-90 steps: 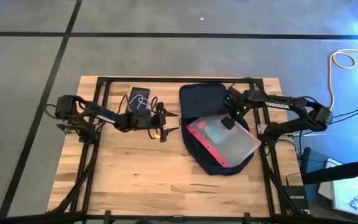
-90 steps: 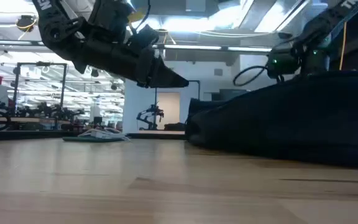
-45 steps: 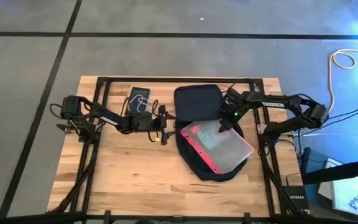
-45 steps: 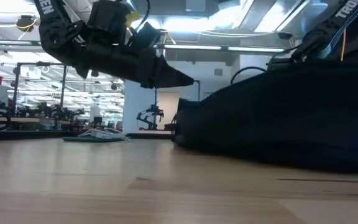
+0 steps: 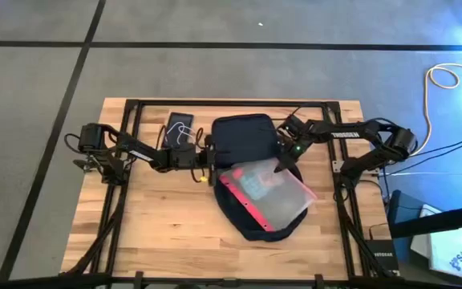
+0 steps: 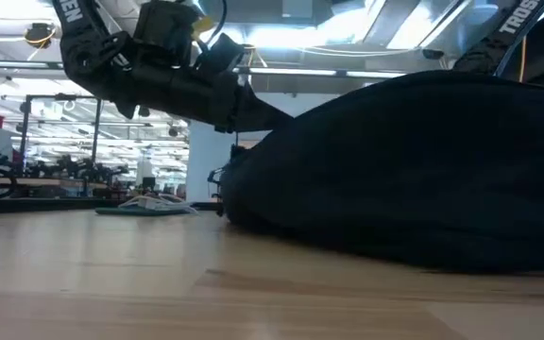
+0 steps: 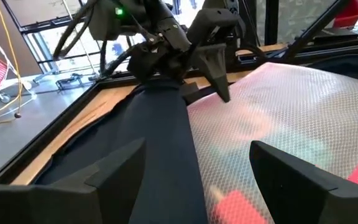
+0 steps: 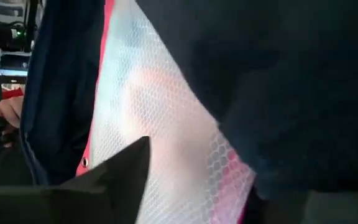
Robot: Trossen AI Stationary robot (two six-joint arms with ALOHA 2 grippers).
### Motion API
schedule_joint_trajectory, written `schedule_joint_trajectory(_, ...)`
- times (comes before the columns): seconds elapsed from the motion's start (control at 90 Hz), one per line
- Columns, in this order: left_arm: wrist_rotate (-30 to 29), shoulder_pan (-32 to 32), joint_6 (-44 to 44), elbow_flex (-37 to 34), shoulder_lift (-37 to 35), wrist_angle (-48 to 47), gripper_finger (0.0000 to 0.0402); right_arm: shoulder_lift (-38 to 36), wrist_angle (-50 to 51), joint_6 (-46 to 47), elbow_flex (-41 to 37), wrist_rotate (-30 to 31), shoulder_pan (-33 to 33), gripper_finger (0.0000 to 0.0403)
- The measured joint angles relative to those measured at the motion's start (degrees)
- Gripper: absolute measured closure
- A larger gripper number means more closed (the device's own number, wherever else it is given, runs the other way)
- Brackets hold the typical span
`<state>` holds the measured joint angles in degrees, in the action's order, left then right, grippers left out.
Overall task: Unpack backpack
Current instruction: Remove the transparent zip bag from the blue backpack
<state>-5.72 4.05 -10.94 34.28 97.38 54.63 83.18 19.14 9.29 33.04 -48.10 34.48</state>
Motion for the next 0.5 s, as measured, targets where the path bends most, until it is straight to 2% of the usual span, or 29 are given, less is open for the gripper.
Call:
schedule_joint_trajectory(0.244, 0.00, -0.13, -0.02, 0.00, 0.00, 0.06, 0.0129, 0.00, -4.48, -3.82, 0.00, -3.88, 0.04, 0.0383)
schedule_joint_trajectory(0.5, 0.00, -0.96, -1.46, 0.00, 0.00, 1.88, 0.0129, -3.01, -9.18, -6.80, 1.14, -5.51, 0.04, 0.0402)
